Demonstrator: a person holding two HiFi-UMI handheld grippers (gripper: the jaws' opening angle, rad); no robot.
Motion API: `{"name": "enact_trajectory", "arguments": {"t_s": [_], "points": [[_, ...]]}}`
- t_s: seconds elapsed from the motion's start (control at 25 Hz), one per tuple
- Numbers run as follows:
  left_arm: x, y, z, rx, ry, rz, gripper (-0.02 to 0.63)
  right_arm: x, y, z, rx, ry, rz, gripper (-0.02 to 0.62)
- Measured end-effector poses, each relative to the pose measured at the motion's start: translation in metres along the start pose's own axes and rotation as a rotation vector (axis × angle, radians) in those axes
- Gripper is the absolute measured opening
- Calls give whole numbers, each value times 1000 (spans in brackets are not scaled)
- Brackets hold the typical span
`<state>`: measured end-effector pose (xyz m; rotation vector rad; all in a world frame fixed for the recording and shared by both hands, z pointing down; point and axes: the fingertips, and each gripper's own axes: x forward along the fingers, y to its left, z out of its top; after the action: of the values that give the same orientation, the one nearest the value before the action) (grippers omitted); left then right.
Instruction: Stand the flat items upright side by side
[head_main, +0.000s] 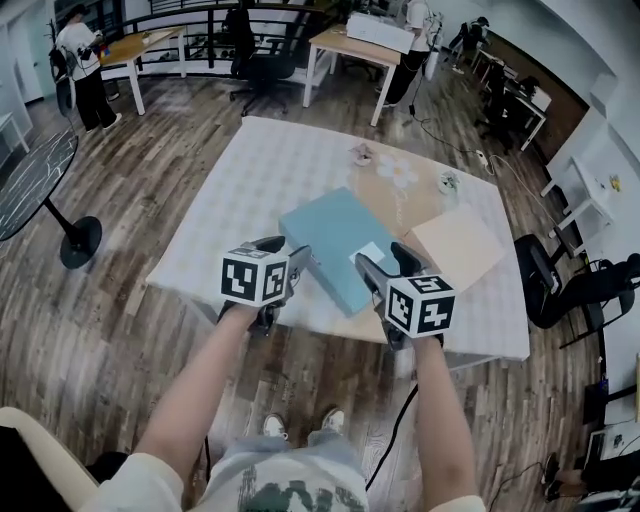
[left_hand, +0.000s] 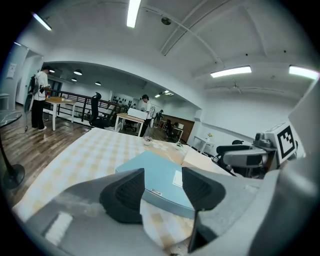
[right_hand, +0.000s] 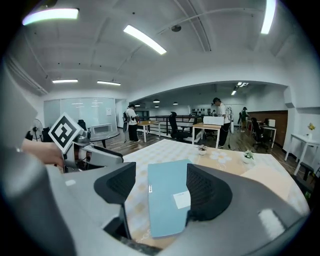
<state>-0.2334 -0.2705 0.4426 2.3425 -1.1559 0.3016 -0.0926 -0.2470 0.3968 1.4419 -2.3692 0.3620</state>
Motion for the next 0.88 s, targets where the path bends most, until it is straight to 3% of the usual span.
{"name": "enact_trajectory", "arguments": {"t_s": [0.28,0.6,0.88], "points": [[49,25,-7,-81,26,70,259,60,-54,-3,-17,65,99,325],[106,63,-32,-237,88,235,278,164,-115,-25,-52,227,312,345],[132,81,-53,-351,125,325,296,229,-131,-54,11,374,463,372]]}}
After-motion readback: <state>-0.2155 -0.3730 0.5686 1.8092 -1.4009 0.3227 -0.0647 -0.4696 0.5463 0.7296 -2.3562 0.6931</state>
